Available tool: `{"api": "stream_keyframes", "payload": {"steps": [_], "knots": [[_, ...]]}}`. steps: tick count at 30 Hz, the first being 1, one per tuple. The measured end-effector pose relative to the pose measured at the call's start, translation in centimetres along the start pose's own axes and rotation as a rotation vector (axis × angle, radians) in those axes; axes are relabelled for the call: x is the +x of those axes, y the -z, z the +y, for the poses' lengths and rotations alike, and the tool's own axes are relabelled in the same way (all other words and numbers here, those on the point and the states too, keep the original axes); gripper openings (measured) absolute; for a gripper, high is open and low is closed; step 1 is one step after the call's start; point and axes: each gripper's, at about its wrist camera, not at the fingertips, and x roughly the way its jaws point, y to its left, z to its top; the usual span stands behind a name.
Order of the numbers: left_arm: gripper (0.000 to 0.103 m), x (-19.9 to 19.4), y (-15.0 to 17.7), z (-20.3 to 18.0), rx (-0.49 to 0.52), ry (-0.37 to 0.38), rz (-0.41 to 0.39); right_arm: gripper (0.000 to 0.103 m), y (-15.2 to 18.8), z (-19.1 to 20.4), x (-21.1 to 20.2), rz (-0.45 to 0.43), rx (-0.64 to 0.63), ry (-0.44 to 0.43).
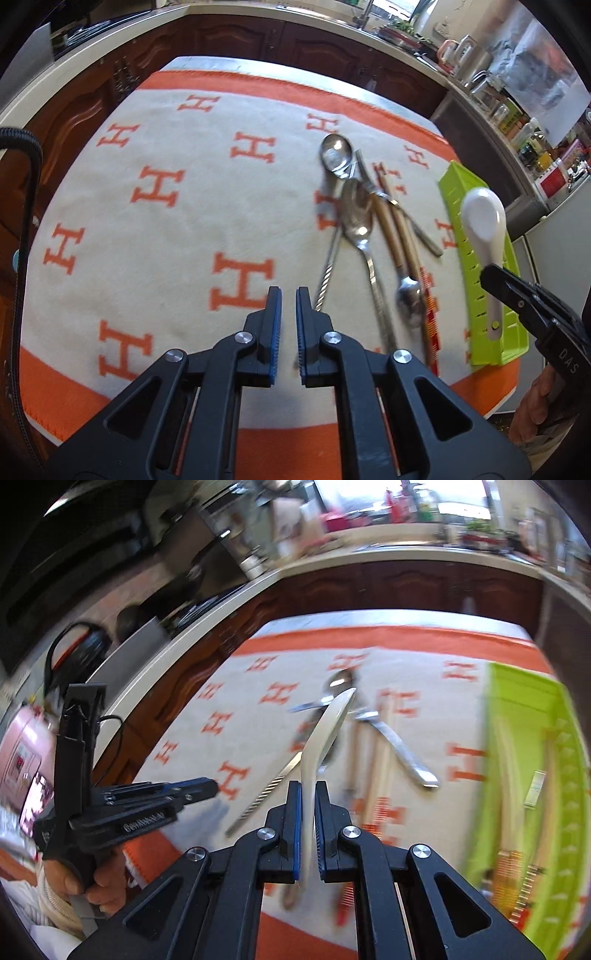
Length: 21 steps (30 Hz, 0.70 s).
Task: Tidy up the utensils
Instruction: 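Carry the white ceramic spoon into the tray with the right tool and release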
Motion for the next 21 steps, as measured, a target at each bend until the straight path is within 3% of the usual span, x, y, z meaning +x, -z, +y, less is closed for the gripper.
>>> {"api": "stream_keyframes", "payload": {"steps": [4, 10, 15, 21], "knots": [[0.005, 0.6, -1.8, -1.4, -0.002, 0.004, 0.004, 0.006, 0.4, -4.3, -2.7, -0.032, 0.075, 0.099], [0.005, 1.3, -3.2, -2.8, -0.002, 0.003, 0.018, 0.006, 1.9, -10.5, -4.5, -0.037, 0.198, 0.164], [0.005, 1.9, -3.9, -4.0, 0.023, -0.017, 0.039, 0.006, 2.6, -13.9, -4.2, -0.019, 0.240, 0.177], [0.005, 1.0, -6.1, -4.2, 0.036, -0.021, 0.029, 0.006, 0.3, -17.3, -1.6, 0.042, 0.272, 0.201]]}}
